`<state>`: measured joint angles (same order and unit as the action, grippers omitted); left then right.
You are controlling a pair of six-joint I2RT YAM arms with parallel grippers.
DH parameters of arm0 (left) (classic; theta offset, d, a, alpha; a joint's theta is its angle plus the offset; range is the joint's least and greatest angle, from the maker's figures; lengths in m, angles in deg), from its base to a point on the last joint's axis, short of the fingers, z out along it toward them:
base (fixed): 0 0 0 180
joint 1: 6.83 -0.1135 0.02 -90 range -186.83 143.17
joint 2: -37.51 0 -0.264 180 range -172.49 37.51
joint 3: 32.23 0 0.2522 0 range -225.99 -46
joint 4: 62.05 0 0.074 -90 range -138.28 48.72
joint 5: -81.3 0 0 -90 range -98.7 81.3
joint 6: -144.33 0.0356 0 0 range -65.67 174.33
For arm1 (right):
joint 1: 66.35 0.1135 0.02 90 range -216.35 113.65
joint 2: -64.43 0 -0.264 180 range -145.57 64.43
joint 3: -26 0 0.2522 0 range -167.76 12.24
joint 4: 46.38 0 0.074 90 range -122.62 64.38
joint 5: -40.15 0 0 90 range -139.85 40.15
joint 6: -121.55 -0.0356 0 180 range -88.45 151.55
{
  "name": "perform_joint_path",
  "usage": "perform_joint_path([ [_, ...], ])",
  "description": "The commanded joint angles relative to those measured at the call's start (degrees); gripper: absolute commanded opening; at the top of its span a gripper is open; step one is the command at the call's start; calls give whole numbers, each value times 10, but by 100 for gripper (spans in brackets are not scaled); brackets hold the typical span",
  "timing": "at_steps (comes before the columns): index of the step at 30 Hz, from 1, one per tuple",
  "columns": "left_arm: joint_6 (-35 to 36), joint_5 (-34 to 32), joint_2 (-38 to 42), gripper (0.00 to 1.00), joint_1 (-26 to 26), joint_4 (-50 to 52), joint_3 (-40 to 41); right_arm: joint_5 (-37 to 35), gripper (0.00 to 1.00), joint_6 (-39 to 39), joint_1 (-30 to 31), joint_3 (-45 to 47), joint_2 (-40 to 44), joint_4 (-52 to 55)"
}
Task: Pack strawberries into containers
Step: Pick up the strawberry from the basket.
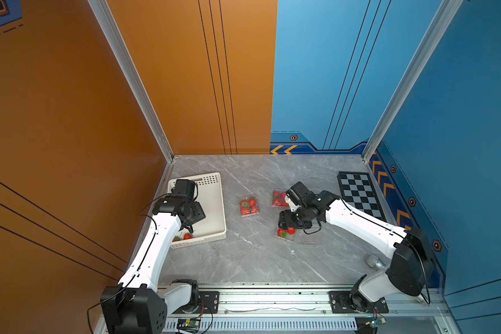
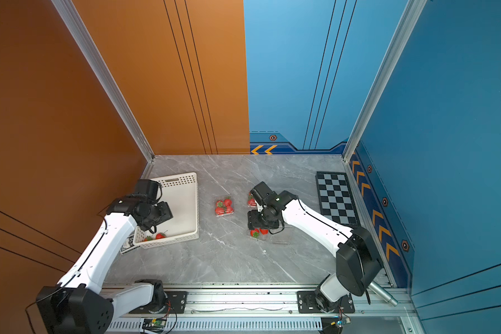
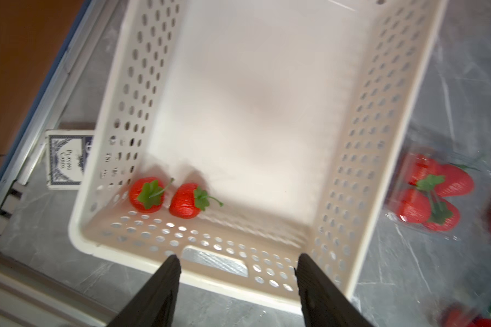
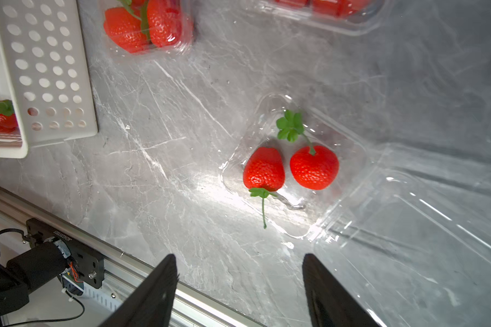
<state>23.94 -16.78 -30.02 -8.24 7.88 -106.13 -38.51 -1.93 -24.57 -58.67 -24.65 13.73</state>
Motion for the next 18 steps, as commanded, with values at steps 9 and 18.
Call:
perform_joint_path([
  [9,76,64,-131,66,-51,65,-28,18,72,58,-13,-78,-94,9],
  [18,68,59,-216,65,-57,46,-53,71,71,89,-34,-121,-161,-6],
])
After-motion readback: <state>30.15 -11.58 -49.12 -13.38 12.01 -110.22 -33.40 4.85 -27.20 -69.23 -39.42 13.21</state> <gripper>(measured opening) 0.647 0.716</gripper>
